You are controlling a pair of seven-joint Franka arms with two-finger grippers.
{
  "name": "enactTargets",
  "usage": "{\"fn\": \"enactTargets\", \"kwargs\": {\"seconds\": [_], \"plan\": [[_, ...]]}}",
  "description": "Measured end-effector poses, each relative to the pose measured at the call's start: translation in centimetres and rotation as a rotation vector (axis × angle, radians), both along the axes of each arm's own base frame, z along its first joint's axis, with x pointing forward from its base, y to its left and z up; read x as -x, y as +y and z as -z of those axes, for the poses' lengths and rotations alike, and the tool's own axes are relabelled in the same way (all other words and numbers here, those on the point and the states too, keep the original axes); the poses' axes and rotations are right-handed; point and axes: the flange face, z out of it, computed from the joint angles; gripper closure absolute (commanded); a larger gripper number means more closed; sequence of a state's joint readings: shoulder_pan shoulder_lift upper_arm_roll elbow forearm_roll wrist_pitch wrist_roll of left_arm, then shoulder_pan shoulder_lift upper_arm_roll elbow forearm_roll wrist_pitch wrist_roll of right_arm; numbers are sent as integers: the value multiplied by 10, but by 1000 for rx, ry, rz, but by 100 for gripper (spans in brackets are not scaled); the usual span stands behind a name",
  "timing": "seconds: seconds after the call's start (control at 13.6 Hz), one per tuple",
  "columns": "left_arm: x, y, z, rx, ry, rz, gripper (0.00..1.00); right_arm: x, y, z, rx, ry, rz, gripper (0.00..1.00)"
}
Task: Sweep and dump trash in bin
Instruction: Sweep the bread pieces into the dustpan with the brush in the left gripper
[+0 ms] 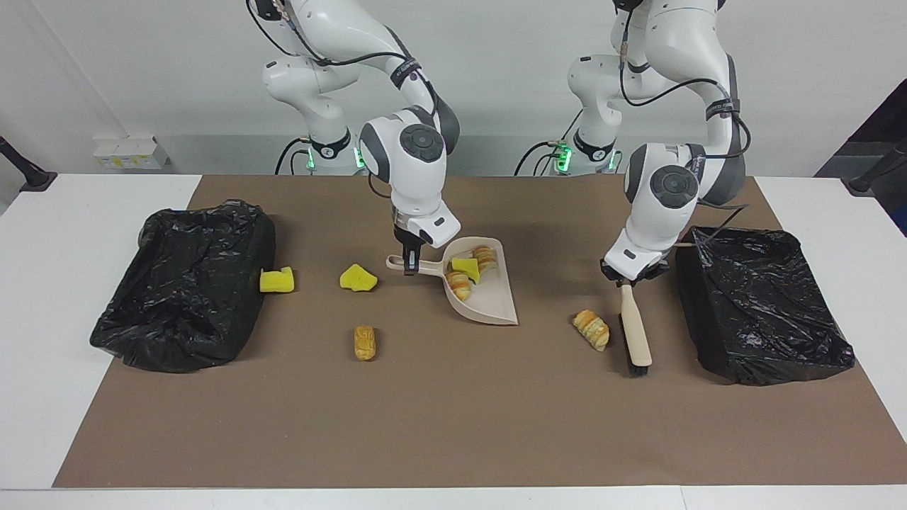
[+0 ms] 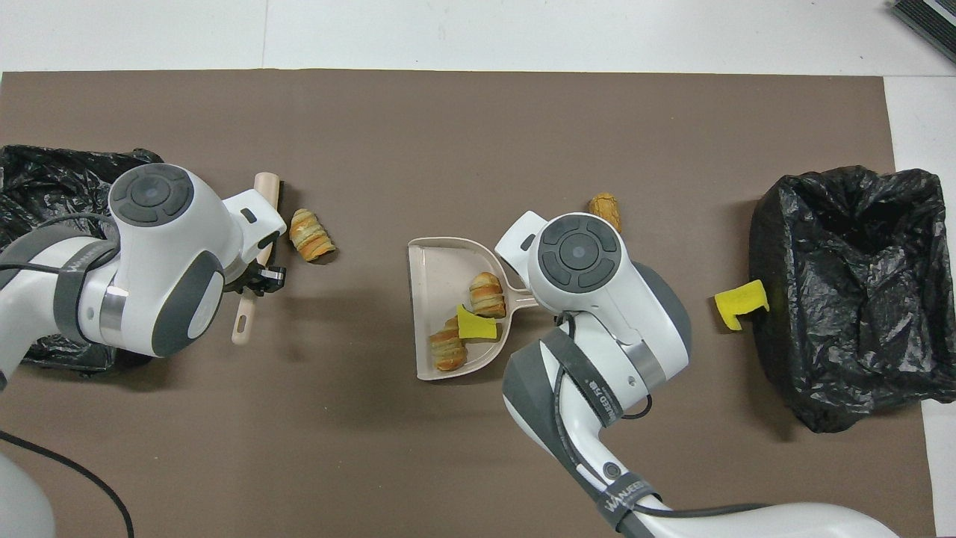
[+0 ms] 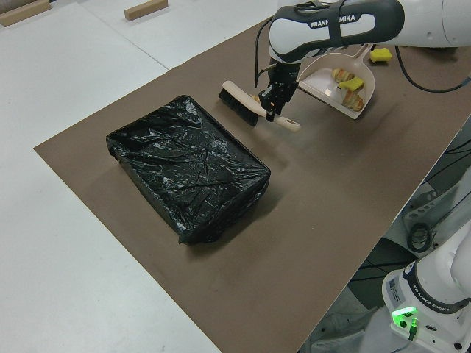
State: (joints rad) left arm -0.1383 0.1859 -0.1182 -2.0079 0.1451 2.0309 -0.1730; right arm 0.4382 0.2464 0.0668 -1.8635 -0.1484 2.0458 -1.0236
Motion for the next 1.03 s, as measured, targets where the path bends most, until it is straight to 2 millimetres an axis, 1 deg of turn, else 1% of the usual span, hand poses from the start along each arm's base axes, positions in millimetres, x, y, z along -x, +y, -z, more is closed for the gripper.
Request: {"fn": "enactTargets", "kwargs": {"seconds": [0.15, 0.37, 0.81, 0.88, 0.95, 1.03], "plan": [[21, -25, 5, 28, 32, 26, 100, 0, 0, 0, 0, 0, 0, 100], [58, -73, 2, 89, 63, 44, 100, 0, 0, 0, 0, 0, 0, 100], [128, -180, -8, 176, 113, -32, 100, 0, 0, 1, 1, 1, 0, 100], [139, -193, -10, 178, 115, -29, 100, 0, 0, 1, 1, 1, 0, 100], [145, -201, -12, 175, 112, -30, 100, 0, 0, 1, 1, 2, 0, 100], [145, -202, -14, 175, 109, -39, 100, 0, 0, 1, 1, 2, 0, 100]]}}
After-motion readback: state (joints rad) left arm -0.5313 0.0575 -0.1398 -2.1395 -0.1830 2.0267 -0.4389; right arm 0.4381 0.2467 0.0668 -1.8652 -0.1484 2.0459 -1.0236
